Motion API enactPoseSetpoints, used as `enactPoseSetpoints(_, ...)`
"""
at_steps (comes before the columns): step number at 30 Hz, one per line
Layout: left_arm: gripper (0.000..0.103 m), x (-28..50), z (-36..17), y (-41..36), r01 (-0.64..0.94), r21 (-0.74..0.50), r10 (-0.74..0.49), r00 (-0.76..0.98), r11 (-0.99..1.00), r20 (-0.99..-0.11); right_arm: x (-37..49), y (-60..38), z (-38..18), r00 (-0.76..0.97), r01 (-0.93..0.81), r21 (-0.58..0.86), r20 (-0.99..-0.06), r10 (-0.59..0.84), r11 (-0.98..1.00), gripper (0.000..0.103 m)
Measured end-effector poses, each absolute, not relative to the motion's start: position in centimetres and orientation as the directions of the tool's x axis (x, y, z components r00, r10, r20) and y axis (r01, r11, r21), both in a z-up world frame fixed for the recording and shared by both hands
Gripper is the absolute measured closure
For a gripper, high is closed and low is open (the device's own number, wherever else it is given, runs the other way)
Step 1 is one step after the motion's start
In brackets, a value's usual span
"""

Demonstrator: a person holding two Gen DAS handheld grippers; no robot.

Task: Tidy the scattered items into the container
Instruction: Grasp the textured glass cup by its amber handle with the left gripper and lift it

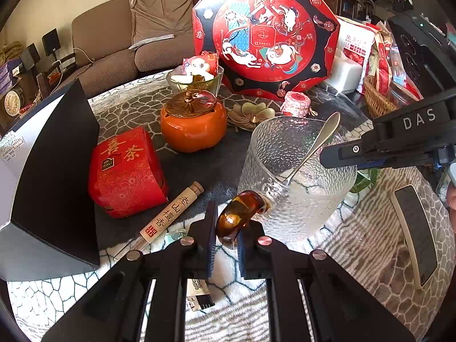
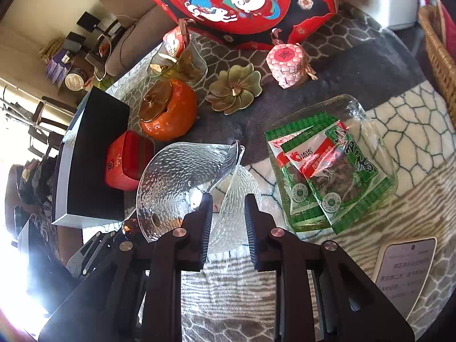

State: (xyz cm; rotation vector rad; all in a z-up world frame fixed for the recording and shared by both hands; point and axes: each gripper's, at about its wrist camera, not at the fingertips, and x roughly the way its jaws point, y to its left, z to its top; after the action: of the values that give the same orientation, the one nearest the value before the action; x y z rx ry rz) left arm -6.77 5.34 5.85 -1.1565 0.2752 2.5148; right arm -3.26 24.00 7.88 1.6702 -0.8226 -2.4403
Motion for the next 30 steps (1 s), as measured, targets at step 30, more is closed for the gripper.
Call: enactPoseSetpoints(30,0.092,1.1,8.4,-0.9,-0.368,0.064,0.187,-0.606,-0.928,-0.773,1.6,17.4,9.8,-0.317,-0.177,0.482,-0.853,-0.414,-0.858,0.062)
